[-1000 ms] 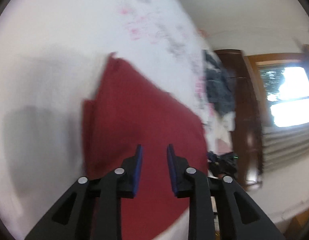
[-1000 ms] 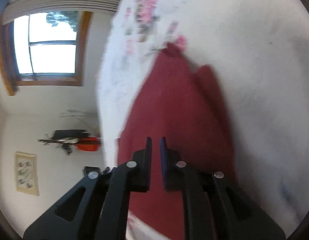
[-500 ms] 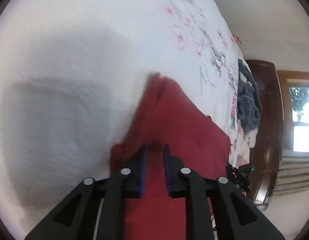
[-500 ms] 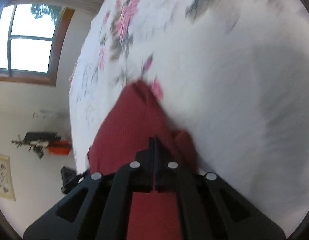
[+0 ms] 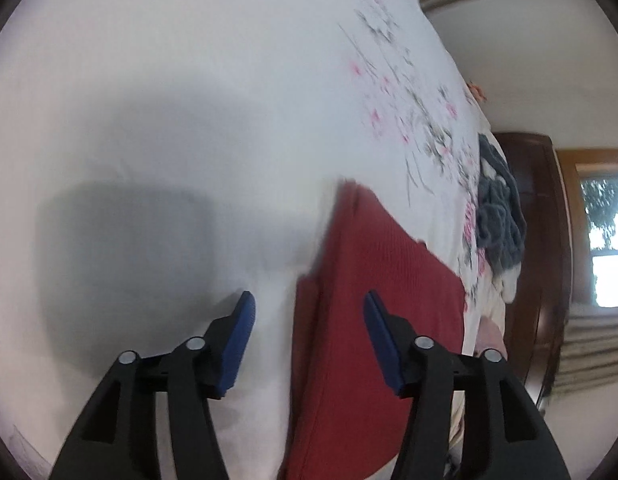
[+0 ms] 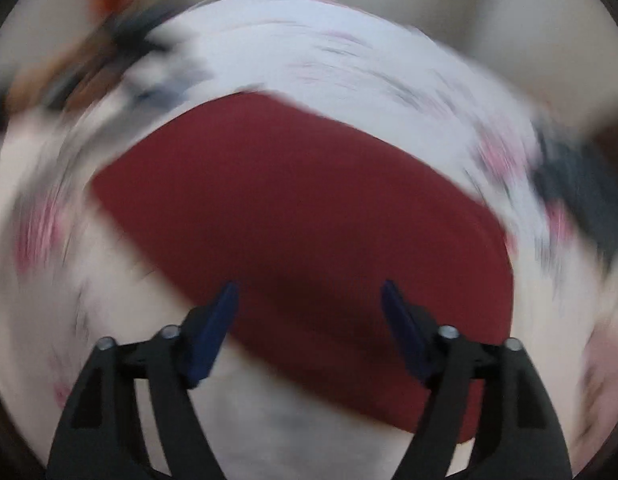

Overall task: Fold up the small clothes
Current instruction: 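Lower the folded sweater onto the bedspread and open both grippers, then grasp the end of the folded sweater with both grippers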

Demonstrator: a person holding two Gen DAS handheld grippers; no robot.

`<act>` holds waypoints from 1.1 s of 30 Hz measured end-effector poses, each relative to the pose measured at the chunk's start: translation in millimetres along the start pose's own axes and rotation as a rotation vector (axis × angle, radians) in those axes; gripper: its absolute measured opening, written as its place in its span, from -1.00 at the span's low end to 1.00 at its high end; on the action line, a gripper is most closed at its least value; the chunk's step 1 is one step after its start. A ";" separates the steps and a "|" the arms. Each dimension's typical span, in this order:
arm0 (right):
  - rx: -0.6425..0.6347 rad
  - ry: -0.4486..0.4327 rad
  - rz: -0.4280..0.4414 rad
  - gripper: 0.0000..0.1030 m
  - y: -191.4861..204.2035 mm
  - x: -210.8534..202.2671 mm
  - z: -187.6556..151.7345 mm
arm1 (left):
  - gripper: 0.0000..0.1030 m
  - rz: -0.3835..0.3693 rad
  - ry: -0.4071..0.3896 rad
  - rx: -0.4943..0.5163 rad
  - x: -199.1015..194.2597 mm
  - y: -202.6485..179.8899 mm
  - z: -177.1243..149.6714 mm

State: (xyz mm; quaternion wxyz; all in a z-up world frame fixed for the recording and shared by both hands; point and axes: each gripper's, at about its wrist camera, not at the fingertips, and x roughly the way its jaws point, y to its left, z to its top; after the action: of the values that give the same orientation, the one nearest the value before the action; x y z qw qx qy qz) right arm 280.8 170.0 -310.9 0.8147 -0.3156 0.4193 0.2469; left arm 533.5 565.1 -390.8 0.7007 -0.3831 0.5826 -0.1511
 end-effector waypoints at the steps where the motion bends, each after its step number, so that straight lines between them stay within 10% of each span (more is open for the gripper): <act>1: -0.082 -0.021 -0.032 0.61 25.6 -4.5 0.5 | 0.15 0.008 0.013 0.014 0.6 -0.8 -4.0; 10: -0.599 -0.129 -0.326 0.66 185.7 26.1 22.3 | 0.28 -0.011 0.010 0.056 -19.6 1.5 -8.5; 25: -0.687 -0.083 -0.499 0.56 193.5 97.7 88.0 | 0.28 -0.089 0.021 0.012 -13.7 12.7 -7.5; 28: -0.658 -0.055 -0.463 0.22 186.6 98.9 95.8 | 0.30 -0.109 0.026 -0.011 -12.9 14.3 -5.4; 30: -0.629 -0.023 -0.417 -0.57 181.5 104.2 99.4 | 0.30 -0.114 0.032 -0.018 -11.7 14.3 -4.2; 33: -0.570 -0.024 -0.372 -0.70 174.1 99.4 100.5 | 0.31 -0.125 0.044 -0.034 -8.9 13.5 -3.7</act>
State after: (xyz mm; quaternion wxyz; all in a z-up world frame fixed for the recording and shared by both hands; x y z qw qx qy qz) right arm 270.1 374.4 -402.6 0.7298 -0.5986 0.2589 0.2050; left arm 524.4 578.5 -394.3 0.6703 -0.4271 0.5754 -0.1931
